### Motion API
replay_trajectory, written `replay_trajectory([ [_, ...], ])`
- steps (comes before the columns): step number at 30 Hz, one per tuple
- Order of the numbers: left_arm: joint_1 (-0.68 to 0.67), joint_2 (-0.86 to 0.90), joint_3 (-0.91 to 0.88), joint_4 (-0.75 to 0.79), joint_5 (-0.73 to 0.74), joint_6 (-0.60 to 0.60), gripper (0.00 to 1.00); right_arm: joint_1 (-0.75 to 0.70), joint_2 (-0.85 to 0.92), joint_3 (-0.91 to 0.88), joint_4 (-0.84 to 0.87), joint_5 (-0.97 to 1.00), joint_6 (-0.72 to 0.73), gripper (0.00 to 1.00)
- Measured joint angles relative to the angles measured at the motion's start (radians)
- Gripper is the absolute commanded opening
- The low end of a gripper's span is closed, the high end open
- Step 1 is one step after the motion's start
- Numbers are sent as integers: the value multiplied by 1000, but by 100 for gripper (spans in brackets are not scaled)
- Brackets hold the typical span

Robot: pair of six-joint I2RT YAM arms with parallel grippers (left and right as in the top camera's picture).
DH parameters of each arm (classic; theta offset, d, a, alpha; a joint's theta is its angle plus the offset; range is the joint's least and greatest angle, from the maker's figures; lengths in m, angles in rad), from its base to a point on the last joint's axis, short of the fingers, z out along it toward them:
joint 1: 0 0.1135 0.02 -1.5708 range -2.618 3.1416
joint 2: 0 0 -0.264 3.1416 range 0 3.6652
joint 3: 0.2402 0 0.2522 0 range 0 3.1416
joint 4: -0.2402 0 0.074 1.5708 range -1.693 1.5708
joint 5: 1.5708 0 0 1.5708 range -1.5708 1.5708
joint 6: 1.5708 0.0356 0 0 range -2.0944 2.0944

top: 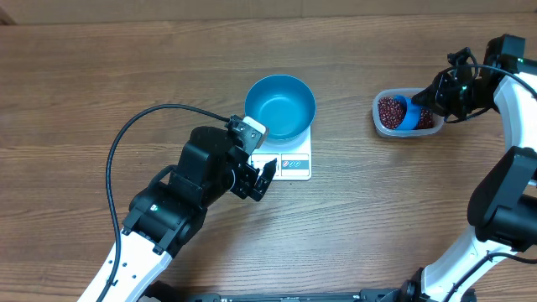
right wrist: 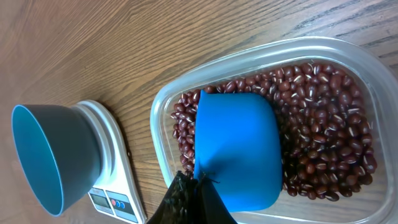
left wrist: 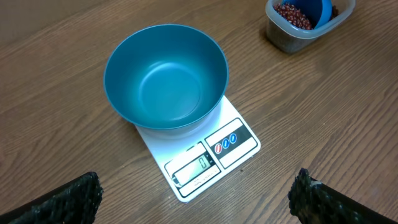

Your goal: Scoop item into bowl and weigh 150g on scale

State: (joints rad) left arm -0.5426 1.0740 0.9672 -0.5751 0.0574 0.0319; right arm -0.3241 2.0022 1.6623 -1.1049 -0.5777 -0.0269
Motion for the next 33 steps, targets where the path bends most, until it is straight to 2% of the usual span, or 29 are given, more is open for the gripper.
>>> replay_trajectory([
  [33, 0, 0, 0, 2, 11, -3, 99, -113, 5, -22, -7, -167, -26, 4],
])
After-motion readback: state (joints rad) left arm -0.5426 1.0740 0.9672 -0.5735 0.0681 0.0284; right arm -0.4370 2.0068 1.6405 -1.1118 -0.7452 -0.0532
